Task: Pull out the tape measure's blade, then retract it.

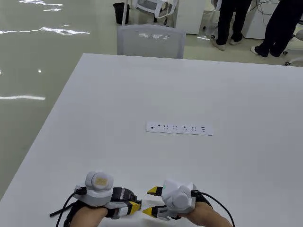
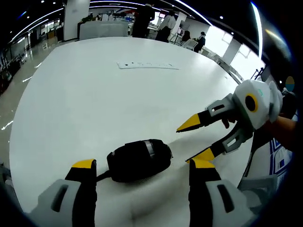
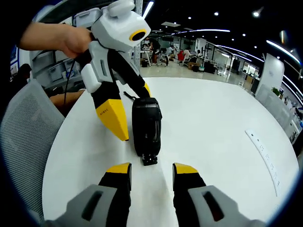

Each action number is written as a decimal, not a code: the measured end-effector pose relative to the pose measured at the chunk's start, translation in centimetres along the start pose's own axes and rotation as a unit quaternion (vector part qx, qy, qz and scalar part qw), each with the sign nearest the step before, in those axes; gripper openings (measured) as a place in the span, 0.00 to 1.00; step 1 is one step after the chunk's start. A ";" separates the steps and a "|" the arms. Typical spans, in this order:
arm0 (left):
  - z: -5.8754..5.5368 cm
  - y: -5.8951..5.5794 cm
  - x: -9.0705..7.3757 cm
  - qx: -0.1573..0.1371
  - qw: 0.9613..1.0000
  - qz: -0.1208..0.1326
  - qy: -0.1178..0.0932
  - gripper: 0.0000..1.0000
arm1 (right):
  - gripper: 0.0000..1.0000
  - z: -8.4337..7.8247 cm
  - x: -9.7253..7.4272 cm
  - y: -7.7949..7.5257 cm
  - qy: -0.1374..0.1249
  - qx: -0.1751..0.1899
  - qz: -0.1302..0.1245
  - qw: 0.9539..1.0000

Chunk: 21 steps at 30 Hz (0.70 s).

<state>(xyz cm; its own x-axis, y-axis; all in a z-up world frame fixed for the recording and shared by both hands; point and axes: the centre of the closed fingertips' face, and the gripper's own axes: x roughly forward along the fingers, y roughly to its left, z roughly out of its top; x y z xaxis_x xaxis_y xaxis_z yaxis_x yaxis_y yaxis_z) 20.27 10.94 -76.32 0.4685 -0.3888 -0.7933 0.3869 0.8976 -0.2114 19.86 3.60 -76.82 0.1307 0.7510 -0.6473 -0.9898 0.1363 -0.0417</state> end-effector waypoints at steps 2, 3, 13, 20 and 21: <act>-0.2 -0.3 -0.5 0.009 1.000 -0.002 -0.001 0.77 | 0.36 0.1 -0.7 0.1 -0.003 0.008 -0.007 1.000; -0.2 -0.4 -0.7 0.013 1.000 -0.004 -0.003 0.78 | 0.36 0.1 -1.0 0.1 -0.004 0.012 -0.010 1.000; -1.5 -1.1 -2.8 0.059 0.998 -0.017 -0.013 0.84 | 0.44 -0.7 -4.2 0.4 -0.017 0.041 -0.039 0.998; -2.3 -0.5 -3.7 0.079 0.996 -0.021 -0.034 0.88 | 0.50 -1.7 -6.6 0.8 -0.024 0.056 -0.062 0.996; -2.3 -0.6 -3.8 0.082 0.996 -0.022 -0.036 0.89 | 0.50 -1.7 -6.9 0.8 -0.024 0.058 -0.067 0.996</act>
<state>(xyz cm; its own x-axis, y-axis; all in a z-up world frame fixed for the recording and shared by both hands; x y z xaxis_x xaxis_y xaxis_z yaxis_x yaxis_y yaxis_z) 16.41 12.39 -74.51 0.5018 -0.4468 -0.7407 0.5303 0.8354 -0.1447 18.03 -2.57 -73.65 0.2657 0.7514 -0.6040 -0.9508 0.3078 -0.0353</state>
